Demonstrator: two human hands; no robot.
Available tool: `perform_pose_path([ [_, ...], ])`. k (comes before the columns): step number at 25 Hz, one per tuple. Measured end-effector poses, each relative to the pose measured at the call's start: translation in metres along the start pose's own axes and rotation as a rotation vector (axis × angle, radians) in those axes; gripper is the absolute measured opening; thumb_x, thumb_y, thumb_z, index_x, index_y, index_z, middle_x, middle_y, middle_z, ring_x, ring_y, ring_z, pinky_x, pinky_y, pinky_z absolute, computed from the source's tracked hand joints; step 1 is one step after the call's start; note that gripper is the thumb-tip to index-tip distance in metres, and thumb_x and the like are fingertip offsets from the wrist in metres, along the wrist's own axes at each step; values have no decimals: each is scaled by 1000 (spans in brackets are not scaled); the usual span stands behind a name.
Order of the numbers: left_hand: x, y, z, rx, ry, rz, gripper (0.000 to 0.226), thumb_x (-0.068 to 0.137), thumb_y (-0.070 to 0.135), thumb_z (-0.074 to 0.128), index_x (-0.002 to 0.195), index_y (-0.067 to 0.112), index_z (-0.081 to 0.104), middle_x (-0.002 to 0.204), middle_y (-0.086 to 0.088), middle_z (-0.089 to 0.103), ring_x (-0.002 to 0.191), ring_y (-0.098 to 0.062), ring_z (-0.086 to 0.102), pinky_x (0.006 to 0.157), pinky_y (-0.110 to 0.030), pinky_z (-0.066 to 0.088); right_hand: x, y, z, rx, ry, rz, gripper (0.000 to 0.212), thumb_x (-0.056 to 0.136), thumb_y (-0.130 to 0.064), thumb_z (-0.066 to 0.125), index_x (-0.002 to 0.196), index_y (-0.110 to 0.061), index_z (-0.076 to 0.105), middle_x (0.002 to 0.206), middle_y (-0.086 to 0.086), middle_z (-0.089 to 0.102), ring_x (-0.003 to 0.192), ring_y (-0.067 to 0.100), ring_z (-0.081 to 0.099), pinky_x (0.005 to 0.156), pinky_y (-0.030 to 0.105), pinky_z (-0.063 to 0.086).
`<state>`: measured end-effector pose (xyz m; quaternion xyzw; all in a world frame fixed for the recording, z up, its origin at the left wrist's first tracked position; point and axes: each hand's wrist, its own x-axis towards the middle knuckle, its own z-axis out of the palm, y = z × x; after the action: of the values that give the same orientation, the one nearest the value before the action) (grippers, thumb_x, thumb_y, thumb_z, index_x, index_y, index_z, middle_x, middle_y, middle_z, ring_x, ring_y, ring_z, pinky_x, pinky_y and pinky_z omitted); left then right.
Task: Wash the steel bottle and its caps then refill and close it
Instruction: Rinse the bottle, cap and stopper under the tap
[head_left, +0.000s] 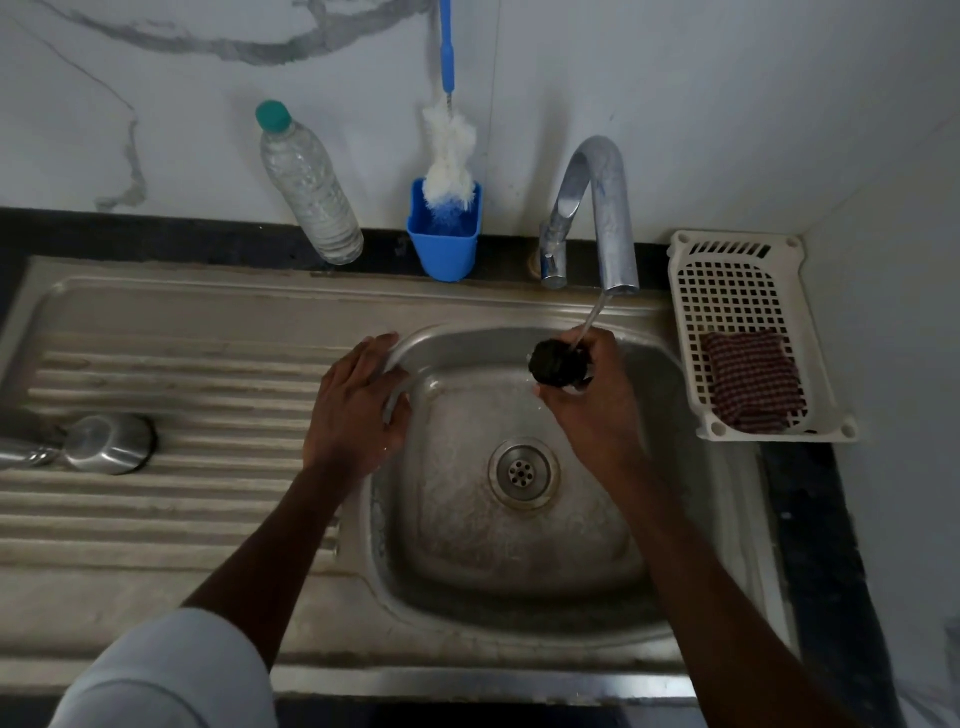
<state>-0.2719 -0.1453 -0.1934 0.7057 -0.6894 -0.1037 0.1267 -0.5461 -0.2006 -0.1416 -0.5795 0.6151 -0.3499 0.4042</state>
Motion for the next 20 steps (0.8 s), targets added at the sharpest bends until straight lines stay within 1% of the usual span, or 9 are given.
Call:
perform_pose_path([
  [4,1,-1,0,9,-2,4,32,89,26,71,121,23,73,163,-2,41,150,-29,38,118,-53,38,-7,7,-6,69,-27,-49,58,83,-1,79,133,-20,57,127,-5,66,117,5,62,95,20,52],
  [7,1,1,0,18,-10,19,36,90,26,70,125,23,71,163,-1,40,150,-27,38,118,-52,38,1,4,-5,544,-48,97,47,94,-2,69,139,-9,56,134,10,66,121,24,65,93,32,57],
  [9,1,0,-1,33,-2,15,39,90,26,70,129,22,70,162,-2,41,150,-28,39,119,-50,37,4,-3,-1,914,-104,290,39,103,-19,59,139,-5,55,129,15,67,108,28,68,81,31,55],
  [10,1,1,0,47,-2,6,43,90,26,69,133,22,67,163,-3,41,150,-28,38,120,-49,36,4,-5,1,984,-128,366,44,104,-30,57,140,-6,55,122,15,68,98,24,66,74,29,52],
  [12,1,3,0,69,-5,-12,50,92,28,66,141,21,61,165,-4,39,152,-27,36,122,-49,35,4,-8,5,904,-165,397,47,96,-39,64,136,-15,61,113,10,69,88,17,61,68,27,47],
  [13,1,3,0,70,-10,-18,53,93,29,65,145,20,58,165,-4,38,153,-27,35,122,-50,35,3,-7,6,783,-176,347,44,91,-36,70,131,-20,64,114,7,70,90,16,62,69,26,48],
  [16,2,0,3,43,-6,-14,58,93,28,66,148,19,54,166,-4,37,153,-27,34,121,-51,35,0,8,5,552,-187,135,55,78,-5,77,130,-19,63,131,7,67,120,21,64,88,34,56],
  [18,1,0,4,36,-4,-10,58,92,27,67,148,20,54,166,-3,37,154,-26,34,122,-51,35,-2,11,1,719,-200,153,60,78,1,74,134,-16,60,140,9,61,131,26,58,97,38,55],
  [20,2,0,3,31,-4,-10,58,92,27,67,148,20,54,166,-4,37,154,-27,34,121,-52,35,-4,4,-2,866,-219,250,55,84,-13,75,137,-17,60,141,11,62,126,26,61,86,32,55],
])
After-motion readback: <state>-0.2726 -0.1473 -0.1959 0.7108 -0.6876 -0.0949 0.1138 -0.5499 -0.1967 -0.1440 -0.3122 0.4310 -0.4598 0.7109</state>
